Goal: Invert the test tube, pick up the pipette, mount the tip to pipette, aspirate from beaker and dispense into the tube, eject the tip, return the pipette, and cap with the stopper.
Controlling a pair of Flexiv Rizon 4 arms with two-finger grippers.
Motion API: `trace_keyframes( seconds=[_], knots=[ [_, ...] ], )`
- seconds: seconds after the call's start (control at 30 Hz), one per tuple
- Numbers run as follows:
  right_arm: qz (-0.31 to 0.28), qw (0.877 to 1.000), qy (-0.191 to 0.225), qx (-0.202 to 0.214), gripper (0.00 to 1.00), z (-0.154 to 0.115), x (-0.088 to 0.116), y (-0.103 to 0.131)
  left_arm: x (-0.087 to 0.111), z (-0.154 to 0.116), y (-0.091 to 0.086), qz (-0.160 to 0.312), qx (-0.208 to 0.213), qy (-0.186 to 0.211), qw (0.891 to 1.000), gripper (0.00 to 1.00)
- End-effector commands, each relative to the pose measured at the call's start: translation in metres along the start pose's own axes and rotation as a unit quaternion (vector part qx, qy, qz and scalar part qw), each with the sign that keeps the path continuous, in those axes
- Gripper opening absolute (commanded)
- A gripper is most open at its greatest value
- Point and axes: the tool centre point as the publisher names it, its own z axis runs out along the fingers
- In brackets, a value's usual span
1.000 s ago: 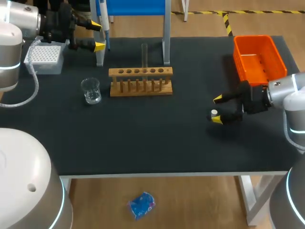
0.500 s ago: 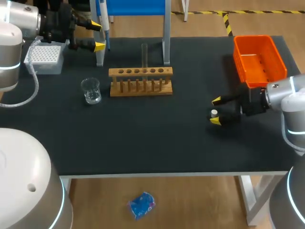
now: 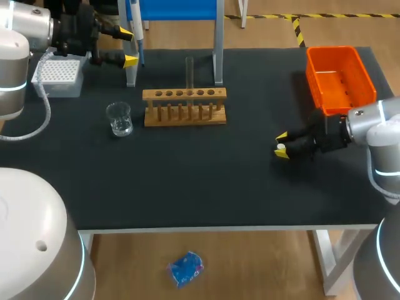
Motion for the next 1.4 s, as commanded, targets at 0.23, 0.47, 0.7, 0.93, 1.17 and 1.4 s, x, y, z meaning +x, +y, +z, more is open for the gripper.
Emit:
trace_keyframes(
  seconds=[0.23,0.47,0.7,0.93,1.17,1.4],
  knots=[
    [0.000,1.000,-0.002,-0.001,0.13,-0.002,0.001,0.000,0.000,-0.001,-0.001,0.000,-0.001,0.001,1.000,1.00],
    [-0.003,1.000,-0.005,-0.005,0.00,-0.004,0.001,0.002,0.000,-0.001,-0.001,0.000,-0.001,0.001,1.000,1.00],
    [-0.008,1.000,-0.007,0.000,0.00,-0.007,0.003,0.008,0.000,-0.001,-0.001,0.000,-0.001,0.001,1.000,1.00],
    [-0.014,1.000,-0.008,0.003,0.00,-0.012,0.004,0.025,0.000,-0.001,-0.001,0.000,-0.001,0.001,1.000,1.00],
    [-0.021,1.000,-0.009,0.003,0.00,-0.022,0.003,0.066,0.000,-0.001,-0.001,0.000,-0.001,0.001,1.000,1.00],
    [-0.020,1.000,-0.001,0.015,0.00,-0.029,-0.003,0.119,0.000,-0.001,-0.001,0.000,-0.001,0.001,1.000,1.00]
  ],
)
